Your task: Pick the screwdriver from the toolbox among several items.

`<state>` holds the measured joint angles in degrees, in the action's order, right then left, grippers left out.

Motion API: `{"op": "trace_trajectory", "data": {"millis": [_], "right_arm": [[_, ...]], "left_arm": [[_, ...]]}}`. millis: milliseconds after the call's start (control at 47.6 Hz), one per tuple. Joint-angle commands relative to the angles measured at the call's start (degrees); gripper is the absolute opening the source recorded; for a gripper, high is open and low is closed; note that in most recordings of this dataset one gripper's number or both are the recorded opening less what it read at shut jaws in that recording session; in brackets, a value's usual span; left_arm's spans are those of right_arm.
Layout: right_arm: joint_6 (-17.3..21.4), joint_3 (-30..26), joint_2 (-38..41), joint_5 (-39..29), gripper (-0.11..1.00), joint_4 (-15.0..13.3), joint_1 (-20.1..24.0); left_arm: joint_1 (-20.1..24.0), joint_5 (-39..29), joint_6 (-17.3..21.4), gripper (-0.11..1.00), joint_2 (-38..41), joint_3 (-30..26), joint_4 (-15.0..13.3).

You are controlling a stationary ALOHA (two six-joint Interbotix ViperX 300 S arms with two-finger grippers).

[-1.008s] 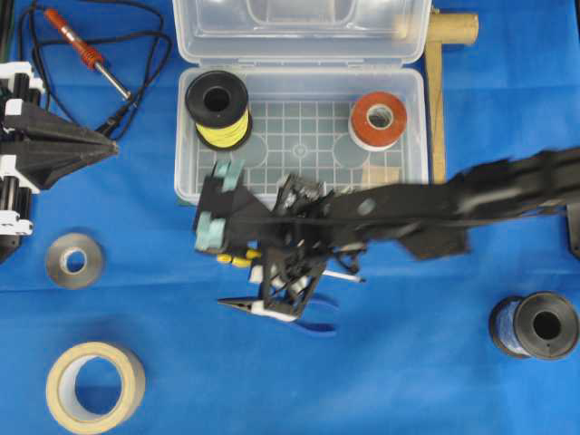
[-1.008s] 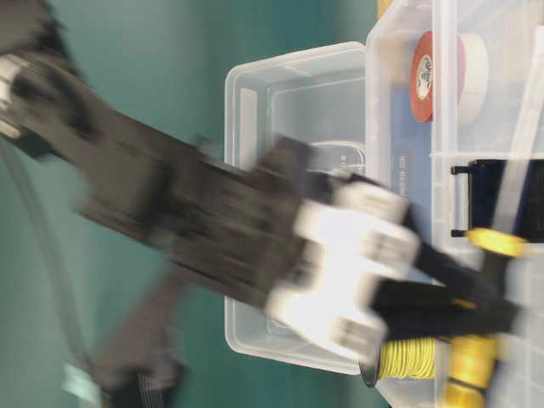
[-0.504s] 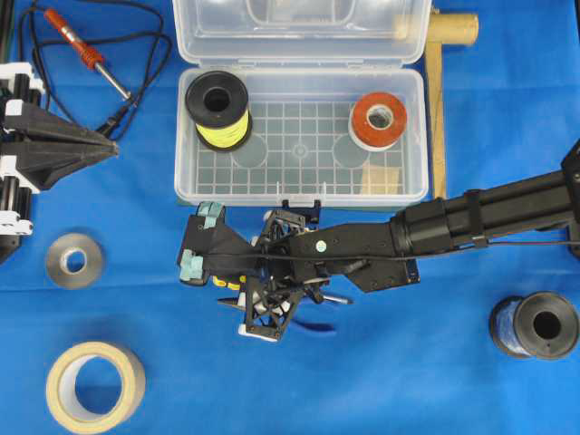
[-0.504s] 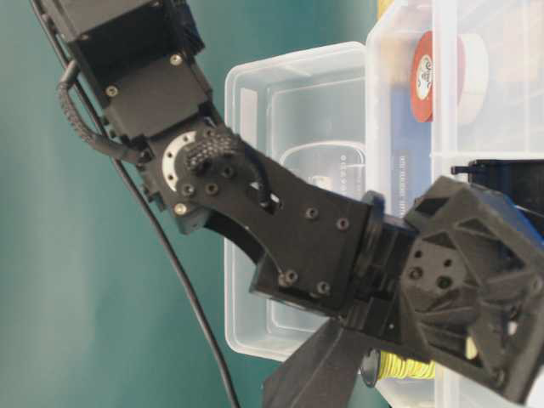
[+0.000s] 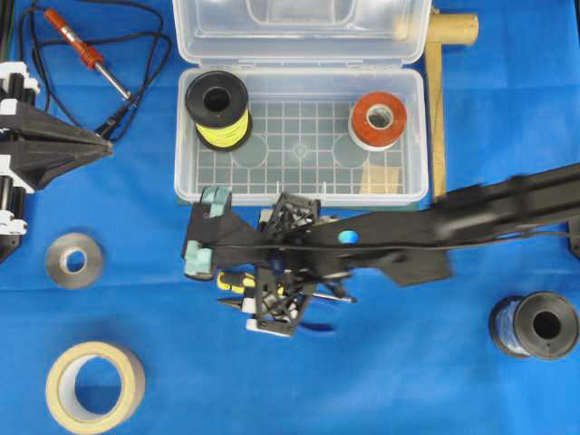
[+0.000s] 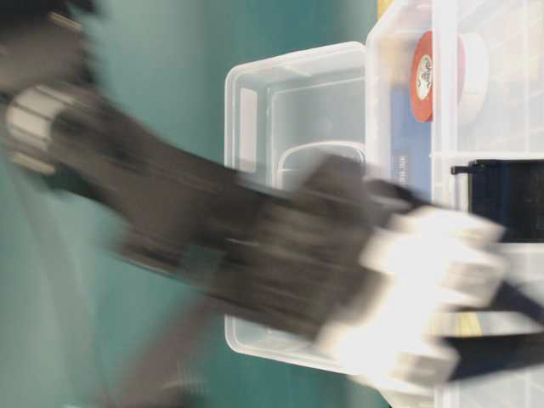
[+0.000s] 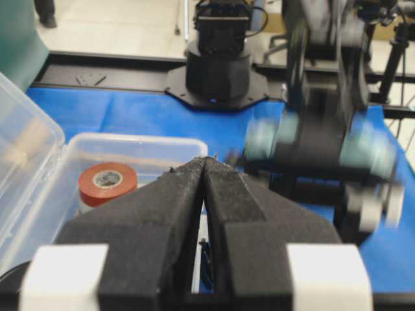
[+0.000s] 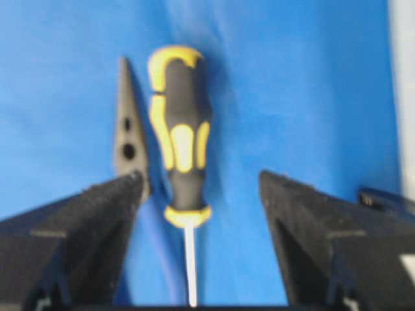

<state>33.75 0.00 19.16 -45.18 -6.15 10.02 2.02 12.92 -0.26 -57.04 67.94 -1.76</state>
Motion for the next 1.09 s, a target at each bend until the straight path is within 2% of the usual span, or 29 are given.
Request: {"op": "trace_trajectory", "data": {"millis": [0,126,231,315,504,630,735,924,1071], "right_arm": [[0.0,0.9,-8.1,-0.6,0.71,-3.1,1.4],[0.6,5.4,-16.2,-1.9,0.72,-7.5,2.6],[2.6,11.9,-24.1,-1.9,0.72,-11.6,4.0],[5.4,17.8,-30.1,-0.9,0.72,-14.9,5.1],[14.4,32.1,-44.6,3.4,0.72,-22.1,6.9],[18.3,40.1,-53.6,5.4,0.72,-26.3,8.3],[20.3,47.0,-60.6,6.8,0.72,-28.8,8.3],[21.7,56.7,-68.8,9.9,0.72,-32.3,8.3],[21.7,61.6,-72.2,14.4,0.72,-33.8,8.3]], "left_arm": [[0.1,-0.1,-0.1,0.0,-0.1,-0.4,-0.2],[0.1,-0.3,-0.6,0.0,-0.5,-0.4,-0.1],[0.1,-0.6,-1.0,0.0,-0.7,-0.4,-0.2],[0.1,-1.0,-1.0,0.0,-0.8,-0.4,-0.2],[0.1,-1.1,-1.1,0.0,-0.9,-0.4,-0.2],[0.1,-1.1,-1.1,0.0,-0.9,-0.4,-0.2],[-0.3,-1.0,-1.1,0.0,-0.8,-0.4,-0.1],[-0.6,-0.8,-1.1,0.0,-0.9,-0.4,-0.1],[-0.7,-0.7,-1.1,0.0,-0.9,-0.4,-0.2]]}}
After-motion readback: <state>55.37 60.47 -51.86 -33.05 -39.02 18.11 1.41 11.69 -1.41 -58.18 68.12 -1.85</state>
